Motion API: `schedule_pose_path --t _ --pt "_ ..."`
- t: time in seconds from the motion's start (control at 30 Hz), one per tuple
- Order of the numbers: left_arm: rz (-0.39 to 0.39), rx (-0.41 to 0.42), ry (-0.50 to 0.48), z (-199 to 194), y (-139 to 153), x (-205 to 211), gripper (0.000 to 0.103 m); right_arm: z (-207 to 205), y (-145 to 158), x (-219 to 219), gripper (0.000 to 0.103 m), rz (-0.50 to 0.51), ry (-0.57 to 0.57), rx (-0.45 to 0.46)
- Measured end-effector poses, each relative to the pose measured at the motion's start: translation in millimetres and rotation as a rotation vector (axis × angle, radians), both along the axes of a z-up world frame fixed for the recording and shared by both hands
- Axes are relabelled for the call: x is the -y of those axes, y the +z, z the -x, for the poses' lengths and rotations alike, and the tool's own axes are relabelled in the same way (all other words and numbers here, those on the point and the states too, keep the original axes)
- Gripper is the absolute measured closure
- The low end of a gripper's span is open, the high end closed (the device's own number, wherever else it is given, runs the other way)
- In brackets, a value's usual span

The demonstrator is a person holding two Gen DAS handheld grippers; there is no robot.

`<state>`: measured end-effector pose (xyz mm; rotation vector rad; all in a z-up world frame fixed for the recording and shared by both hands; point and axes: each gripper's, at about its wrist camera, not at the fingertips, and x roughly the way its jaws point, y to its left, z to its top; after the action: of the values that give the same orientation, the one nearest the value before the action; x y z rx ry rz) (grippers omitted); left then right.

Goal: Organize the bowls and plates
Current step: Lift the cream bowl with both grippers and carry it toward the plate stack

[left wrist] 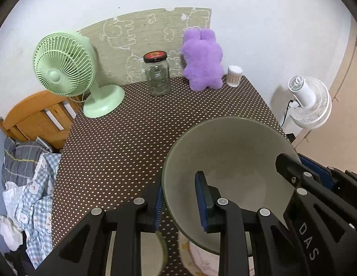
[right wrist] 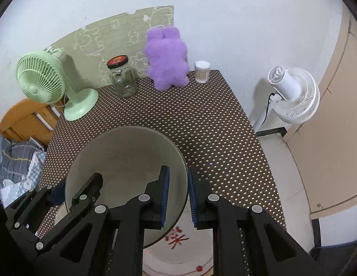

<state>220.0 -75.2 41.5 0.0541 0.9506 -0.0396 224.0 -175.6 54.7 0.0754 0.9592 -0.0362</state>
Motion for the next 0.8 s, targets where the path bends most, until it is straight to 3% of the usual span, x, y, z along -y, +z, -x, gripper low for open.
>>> schedule_pose_path --t 0.8 --pt "0.011 -0.053 0.012 34 -22 -90 0.079 32 -21 -89 0.083 -0.006 0.021 -0.041"
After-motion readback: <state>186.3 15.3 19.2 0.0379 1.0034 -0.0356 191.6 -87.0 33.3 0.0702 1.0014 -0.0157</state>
